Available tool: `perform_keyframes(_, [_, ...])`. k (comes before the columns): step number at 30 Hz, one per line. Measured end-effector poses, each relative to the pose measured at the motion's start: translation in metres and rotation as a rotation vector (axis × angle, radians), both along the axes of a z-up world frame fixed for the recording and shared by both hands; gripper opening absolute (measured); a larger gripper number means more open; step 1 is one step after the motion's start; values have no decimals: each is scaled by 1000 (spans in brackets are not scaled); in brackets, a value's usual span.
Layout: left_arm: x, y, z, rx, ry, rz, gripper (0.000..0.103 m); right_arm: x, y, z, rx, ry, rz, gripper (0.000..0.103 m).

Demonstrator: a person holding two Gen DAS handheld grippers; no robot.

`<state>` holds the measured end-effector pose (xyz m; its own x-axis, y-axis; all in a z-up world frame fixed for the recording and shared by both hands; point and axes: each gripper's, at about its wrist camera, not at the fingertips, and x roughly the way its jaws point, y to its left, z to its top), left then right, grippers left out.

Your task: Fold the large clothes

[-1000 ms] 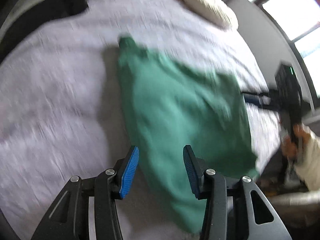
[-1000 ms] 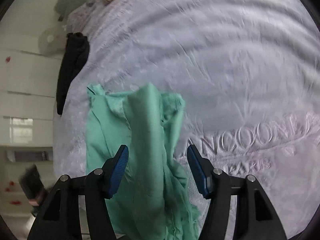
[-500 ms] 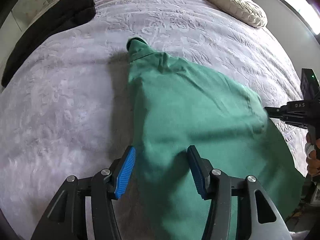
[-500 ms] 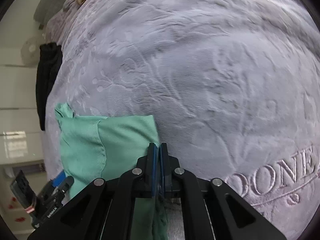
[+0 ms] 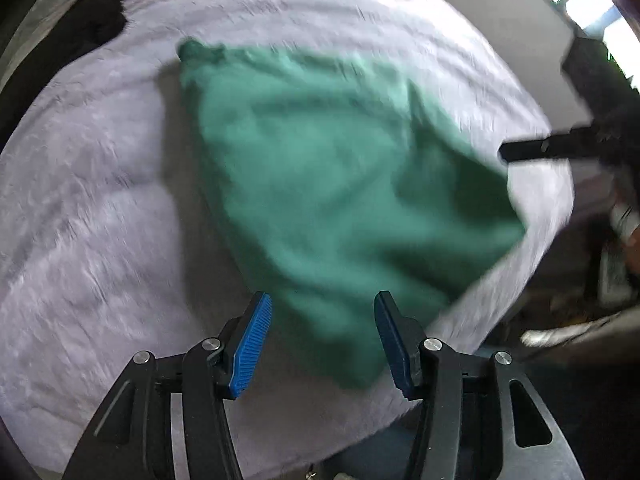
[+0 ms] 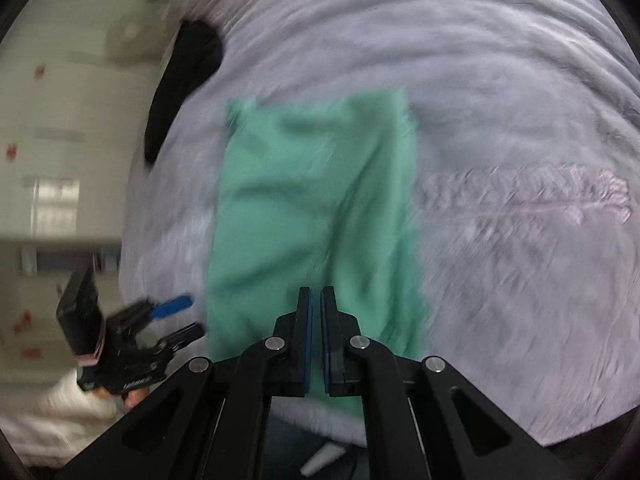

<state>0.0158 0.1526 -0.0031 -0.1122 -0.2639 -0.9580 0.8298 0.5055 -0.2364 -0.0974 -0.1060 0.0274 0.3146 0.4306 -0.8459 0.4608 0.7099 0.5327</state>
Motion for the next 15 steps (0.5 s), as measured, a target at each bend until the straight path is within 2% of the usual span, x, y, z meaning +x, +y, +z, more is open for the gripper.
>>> perform_keyframes(1, [-8, 5, -10, 28, -16, -13, 55, -1, 11, -4, -21, 24, 34, 5])
perform_keyframes(3, [-14, 14, -22, 34, -8, 10, 55, -11, 23, -21, -71, 111, 60, 5])
perform_keyframes(5, [-11, 21, -26, 17, 14, 59, 62, -18, 24, -36, -101, 166, 51, 5])
perform_keyframes(6, [-9, 23, -27, 18, 12, 81, 69, -24, 23, -44, -117, 190, 40, 5])
perform_keyframes(11, [-11, 28, -32, 0, 29, 103, 69, -45, 9, -67, -56, 205, -33, 0])
perform_keyframes(15, [-13, 31, -39, 0, 18, 128, 78, -46, 12, -80, -70, 214, -31, 0])
